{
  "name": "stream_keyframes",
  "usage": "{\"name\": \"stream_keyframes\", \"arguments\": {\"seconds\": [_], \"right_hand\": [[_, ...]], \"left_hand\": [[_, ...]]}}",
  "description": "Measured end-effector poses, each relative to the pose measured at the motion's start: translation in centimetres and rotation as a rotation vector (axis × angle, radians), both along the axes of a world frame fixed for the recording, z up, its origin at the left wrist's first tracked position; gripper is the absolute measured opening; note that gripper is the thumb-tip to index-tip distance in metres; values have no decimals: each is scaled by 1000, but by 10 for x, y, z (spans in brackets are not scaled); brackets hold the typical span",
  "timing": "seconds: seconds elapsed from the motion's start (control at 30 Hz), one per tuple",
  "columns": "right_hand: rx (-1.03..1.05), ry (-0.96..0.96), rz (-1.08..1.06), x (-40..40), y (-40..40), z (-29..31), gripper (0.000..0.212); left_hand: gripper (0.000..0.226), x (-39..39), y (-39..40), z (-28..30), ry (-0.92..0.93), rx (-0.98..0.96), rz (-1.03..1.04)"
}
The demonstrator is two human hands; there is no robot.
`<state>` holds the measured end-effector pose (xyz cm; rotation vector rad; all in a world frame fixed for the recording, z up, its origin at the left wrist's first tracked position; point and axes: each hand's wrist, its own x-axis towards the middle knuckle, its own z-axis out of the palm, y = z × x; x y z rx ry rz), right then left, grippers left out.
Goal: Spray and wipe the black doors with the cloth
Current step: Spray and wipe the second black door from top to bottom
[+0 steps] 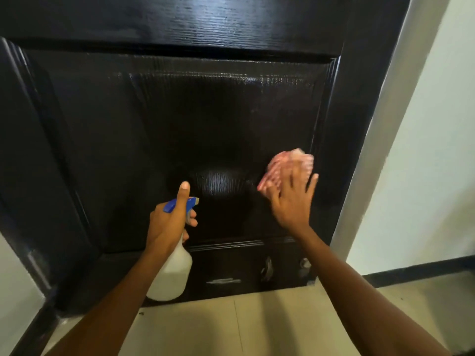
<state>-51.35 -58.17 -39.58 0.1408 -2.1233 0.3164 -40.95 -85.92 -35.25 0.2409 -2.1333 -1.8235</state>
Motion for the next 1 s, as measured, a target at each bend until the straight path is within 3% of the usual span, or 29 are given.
{"name": "stream_keyframes", "arguments": {"seconds": [0.07,0.13,0.2,0.27,0.33,0.43,0.53,0.6,0.67,0.73,0.8,0.93,1.0], "right_hand": [[-206,-29,-50,-4,4,9,73],[-170,-59,13,-4,-2,1,73],[68,-77,146,0,-11,-30,72],[486,-123,291,6,-14,-77,75],[853,-294,370,11,-11,-122,87],[965,-332,381,16,-4,-144,86],[697,-246,212,18,17,-120,75],[363,-212,29,17,40,-95,65],[-15,-220,-94,10,51,-64,70],[-302,-191,-134,4,44,-30,74],[-416,-174,-114,3,25,-13,74],[-508,-368,31,21,-18,-63,76],[-744,-553,29,38,-39,-105,76]], "left_hand": [[71,-4,14,0,17,-10,-25],[72,-4,26,-5,53,-45,-45],[71,-2,35,-8,67,-56,-66],[73,-2,39,-6,66,-71,-70],[75,-4,40,-3,61,-78,-57],[73,-4,44,-4,53,-121,-64],[74,-5,49,-7,58,-122,-62],[74,-8,53,-9,44,-105,-74],[71,-10,57,-11,15,-87,-100],[70,-12,63,-12,4,-68,-122],[70,-12,68,-15,6,-57,-132],[66,-6,76,-21,9,-72,-149],[63,-2,77,-22,4,-106,-143]]}}
